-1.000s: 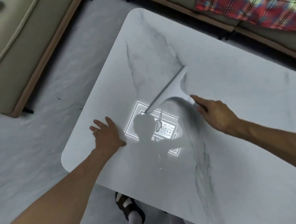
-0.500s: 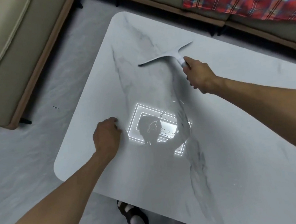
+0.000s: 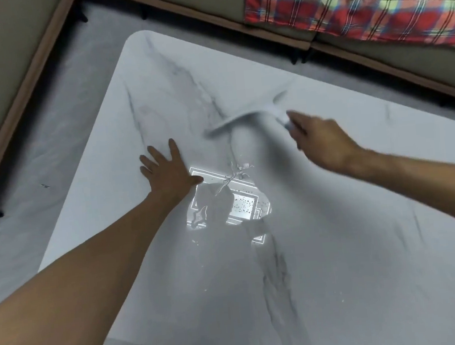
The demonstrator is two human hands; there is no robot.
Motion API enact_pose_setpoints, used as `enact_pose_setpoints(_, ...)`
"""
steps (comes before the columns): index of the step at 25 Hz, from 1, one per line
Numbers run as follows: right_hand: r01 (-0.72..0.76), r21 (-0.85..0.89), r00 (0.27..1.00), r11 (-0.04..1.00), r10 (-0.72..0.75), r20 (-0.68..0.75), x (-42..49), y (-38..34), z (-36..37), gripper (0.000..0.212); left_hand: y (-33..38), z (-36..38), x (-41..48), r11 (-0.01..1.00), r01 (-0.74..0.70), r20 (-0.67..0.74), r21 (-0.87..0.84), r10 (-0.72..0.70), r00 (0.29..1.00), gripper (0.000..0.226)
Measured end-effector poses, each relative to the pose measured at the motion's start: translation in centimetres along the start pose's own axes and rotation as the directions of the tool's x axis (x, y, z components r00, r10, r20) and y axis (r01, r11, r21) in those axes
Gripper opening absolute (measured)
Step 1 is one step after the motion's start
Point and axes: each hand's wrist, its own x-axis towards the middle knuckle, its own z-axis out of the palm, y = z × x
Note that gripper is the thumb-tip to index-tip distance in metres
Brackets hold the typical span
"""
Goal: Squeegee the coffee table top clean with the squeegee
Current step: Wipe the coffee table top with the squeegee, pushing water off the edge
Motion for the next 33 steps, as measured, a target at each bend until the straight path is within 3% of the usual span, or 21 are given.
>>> enact_pose_setpoints(5, -0.232, 0.266, 0.968, 0.936, 0.249, -0.032, 10.4, -0.1, -1.2, 0.031, 0.4, 1.1, 1.2, 0.999, 0.002, -0.025, 0.033, -0.001, 1.0, 0.121)
enact_pose_setpoints(10, -0.135, 0.093, 0.991, 0.986, 0.136, -0.005, 4.1, 2.2, 1.1, 0.033, 0.7, 0.5, 1.2, 0.999, -0.006, 0.004, 0.046, 0.006, 1.0, 0.119)
enact_pose_setpoints(15, -0.181, 0.022, 0.961, 0.983, 0.172, 0.214, -3.4, 2.0, 0.3, 0.043, 0.8, -0.1, 1.0, 0.997, -0.028, -0.011, 0.074, 0.029, 1.0, 0.117)
enact_pose_setpoints(18, -0.187, 0.105, 0.98, 0.977, 0.178, 0.089, -0.1, 1.8, -2.1, 0.033, 0.7, -0.2, 1.0, 0.996, -0.03, -0.006, 0.081, 0.031, 1.0, 0.118)
enact_pose_setpoints(20, -0.312, 0.209, 0.949, 0.927, 0.316, 0.015, 4.1, 2.2, -3.3, 0.021, 0.7, -0.2, 1.0, 0.997, -0.029, -0.003, 0.078, 0.029, 1.0, 0.119)
enact_pose_setpoints(23, -0.477, 0.332, 0.87, 0.814, 0.491, 0.047, 6.5, 2.2, -2.9, 0.015, 0.7, -0.2, 1.0, 0.994, -0.025, -0.005, 0.105, 0.025, 1.0, 0.12)
enact_pose_setpoints(26, -0.514, 0.3, 0.857, 0.804, 0.498, 0.132, 2.5, 0.5, 0.0, 0.019, 0.7, -0.3, 1.0, 0.996, -0.018, 0.001, 0.084, 0.018, 1.0, 0.121)
enact_pose_setpoints(30, -0.557, 0.312, 0.82, 0.77, 0.45, 0.353, -5.2, -2.5, 2.4, 0.028, 0.7, -0.8, 0.5, 0.996, -0.039, 0.015, 0.086, 0.037, 0.999, 0.117)
enact_pose_setpoints(31, -0.513, 0.306, 0.845, 0.802, 0.409, 0.344, -5.5, -2.8, 2.4, 0.032, 0.6, -1.1, 0.3, 0.996, -0.045, 0.019, 0.071, 0.043, 0.999, 0.115)
enact_pose_setpoints(33, -0.442, 0.366, 0.895, 0.819, 0.374, 0.243, -3.5, -3.5, 1.5, 0.021, -0.1, -1.5, 0.0, 0.998, -0.048, -0.002, 0.034, 0.048, 0.999, 0.109)
